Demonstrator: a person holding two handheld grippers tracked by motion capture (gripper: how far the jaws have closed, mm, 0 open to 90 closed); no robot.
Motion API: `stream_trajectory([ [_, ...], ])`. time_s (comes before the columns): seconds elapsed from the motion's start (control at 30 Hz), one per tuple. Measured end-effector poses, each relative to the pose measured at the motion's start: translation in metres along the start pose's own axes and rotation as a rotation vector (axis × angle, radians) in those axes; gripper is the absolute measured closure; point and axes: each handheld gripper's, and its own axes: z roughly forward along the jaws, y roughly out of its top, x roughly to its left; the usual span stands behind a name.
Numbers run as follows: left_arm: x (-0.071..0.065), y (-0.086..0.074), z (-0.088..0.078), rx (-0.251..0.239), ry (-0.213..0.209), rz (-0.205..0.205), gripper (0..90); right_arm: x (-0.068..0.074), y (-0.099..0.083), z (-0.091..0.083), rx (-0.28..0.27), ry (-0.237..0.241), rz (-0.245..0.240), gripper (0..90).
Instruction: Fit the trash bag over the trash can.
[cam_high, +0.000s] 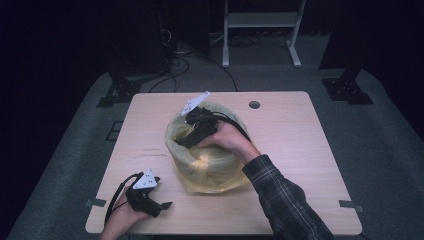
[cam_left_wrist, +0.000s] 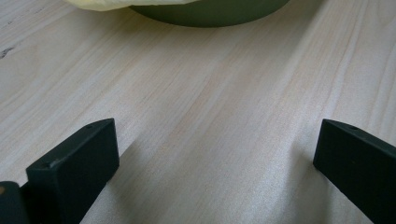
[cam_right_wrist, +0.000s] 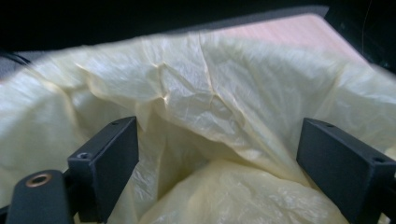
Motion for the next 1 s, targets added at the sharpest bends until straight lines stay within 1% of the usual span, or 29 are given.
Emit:
stream_trajectory([
  [0.13, 0.000, 0.000, 0.000, 0.000, 0.001, 0.001, 0.0, 0.002, -0.001, 0.008, 0.042, -0.016, -0.006, 11.8],
  [0.23, 0.000, 0.000, 0.000, 0.000, 0.000, 0.001, 0.0, 0.003, -0.003, 0.016, 0.093, -0.039, -0.014, 11.8],
  [0.3, 0.000, 0.000, 0.000, 0.000, 0.000, 0.001, 0.0, 0.003, -0.003, 0.017, 0.101, -0.040, -0.006, 11.8],
  [0.4, 0.000, 0.000, 0.000, 0.000, -0.001, 0.002, 0.0, 0.002, -0.005, 0.020, 0.138, -0.042, 0.006, 11.8],
  [0.47, 0.000, 0.000, 0.000, 0.000, -0.001, 0.003, 0.0, 0.002, -0.004, 0.018, 0.120, -0.040, 0.017, 11.8],
  [0.53, 0.000, 0.000, 0.000, 0.000, -0.002, 0.003, 0.0, 0.001, -0.002, 0.012, 0.082, -0.031, 0.025, 11.8],
  [0.6, 0.000, 0.000, 0.000, 0.000, -0.002, 0.003, 0.0, 0.001, 0.001, 0.005, 0.055, -0.038, 0.019, 11.8],
  [0.7, 0.000, 0.000, 0.000, 0.000, -0.003, 0.004, 0.0, 0.001, 0.006, -0.011, 0.024, -0.052, 0.000, 11.8],
  [0.83, 0.001, 0.000, 0.000, 0.000, -0.004, 0.004, 0.0, 0.001, 0.009, -0.035, -0.014, -0.073, -0.010, 11.8],
  [0.9, 0.001, 0.000, 0.000, 0.000, -0.004, 0.005, 0.0, 0.001, 0.009, -0.045, -0.024, -0.080, -0.013, 11.8],
  [1.0, 0.001, 0.000, 0.000, 0.000, -0.003, 0.004, 0.0, 0.003, 0.006, -0.065, -0.055, -0.091, -0.026, 11.8],
])
